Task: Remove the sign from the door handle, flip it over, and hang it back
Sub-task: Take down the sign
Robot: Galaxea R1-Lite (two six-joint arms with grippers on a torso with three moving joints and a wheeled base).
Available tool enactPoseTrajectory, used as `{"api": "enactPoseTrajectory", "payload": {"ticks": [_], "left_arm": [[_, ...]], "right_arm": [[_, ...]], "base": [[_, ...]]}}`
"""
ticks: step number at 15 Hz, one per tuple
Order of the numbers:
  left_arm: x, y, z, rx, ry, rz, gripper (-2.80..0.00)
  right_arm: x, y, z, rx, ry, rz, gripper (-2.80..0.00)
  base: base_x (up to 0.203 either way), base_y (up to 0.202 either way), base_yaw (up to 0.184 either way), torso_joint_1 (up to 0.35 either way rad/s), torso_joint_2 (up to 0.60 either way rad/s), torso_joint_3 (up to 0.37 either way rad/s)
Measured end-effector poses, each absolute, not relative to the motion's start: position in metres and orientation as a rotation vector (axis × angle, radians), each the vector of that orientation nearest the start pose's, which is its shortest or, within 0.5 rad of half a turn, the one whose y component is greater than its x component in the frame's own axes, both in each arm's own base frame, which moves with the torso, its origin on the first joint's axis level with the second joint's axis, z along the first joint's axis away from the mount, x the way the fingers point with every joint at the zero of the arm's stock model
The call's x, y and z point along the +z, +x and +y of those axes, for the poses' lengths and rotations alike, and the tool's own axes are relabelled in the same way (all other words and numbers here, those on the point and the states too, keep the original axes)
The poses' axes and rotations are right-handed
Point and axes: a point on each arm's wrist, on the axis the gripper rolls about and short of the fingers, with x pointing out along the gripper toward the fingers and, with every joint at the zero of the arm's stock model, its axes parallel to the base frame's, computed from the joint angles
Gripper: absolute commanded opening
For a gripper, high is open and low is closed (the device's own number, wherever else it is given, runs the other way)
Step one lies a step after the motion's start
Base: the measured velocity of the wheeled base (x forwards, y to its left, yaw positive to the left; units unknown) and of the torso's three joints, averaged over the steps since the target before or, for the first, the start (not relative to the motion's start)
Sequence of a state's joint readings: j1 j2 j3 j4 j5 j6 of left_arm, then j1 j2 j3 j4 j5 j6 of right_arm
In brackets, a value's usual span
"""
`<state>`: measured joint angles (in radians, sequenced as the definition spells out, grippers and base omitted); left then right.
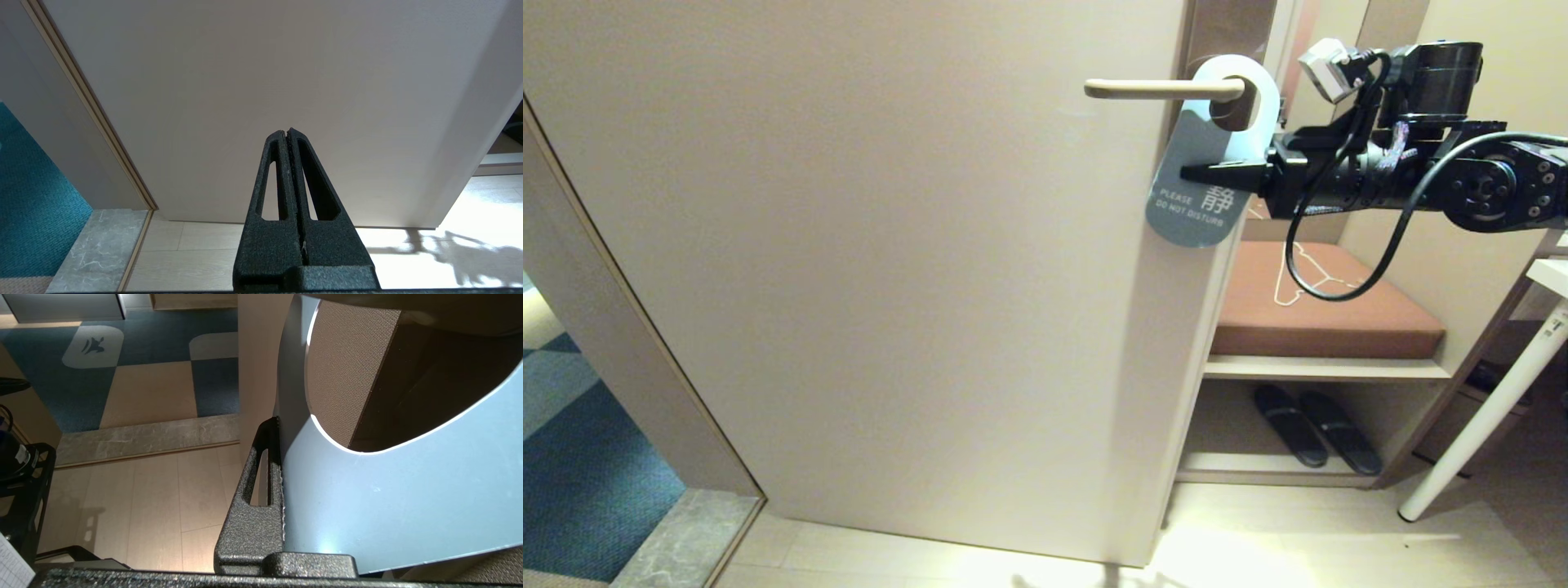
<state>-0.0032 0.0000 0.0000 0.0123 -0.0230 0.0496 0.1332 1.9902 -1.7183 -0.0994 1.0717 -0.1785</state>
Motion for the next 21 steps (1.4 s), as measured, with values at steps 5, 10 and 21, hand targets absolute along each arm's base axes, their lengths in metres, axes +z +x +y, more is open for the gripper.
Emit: {"api": "enactPoseTrajectory", "payload": {"ticks": [5, 10, 21], "left_arm": [[0.074, -0.023, 0.0, -0.027, 0.05, 0.012, -2.8], [0.074, -0.023, 0.0, -0.026, 0.05, 0.012, -2.8], [0.074, -0.023, 0.0, -0.026, 0.049, 0.012, -2.8]], "right_arm": [[0.283, 0.394, 0.073, 1.212, -0.072, 0.059, -2.8], [0.278, 0.393, 0.072, 1.212, -0.057, 0.088, 0.0], [0.272, 0.394, 0.068, 1.204, -0.049, 0.101, 0.0]], "base": [[0.0, 0.0, 0.0, 0.0, 0.0, 0.0], [0.0, 0.0, 0.0, 0.0, 0.0, 0.0], [0.0, 0.0, 0.0, 0.0, 0.0, 0.0]]}}
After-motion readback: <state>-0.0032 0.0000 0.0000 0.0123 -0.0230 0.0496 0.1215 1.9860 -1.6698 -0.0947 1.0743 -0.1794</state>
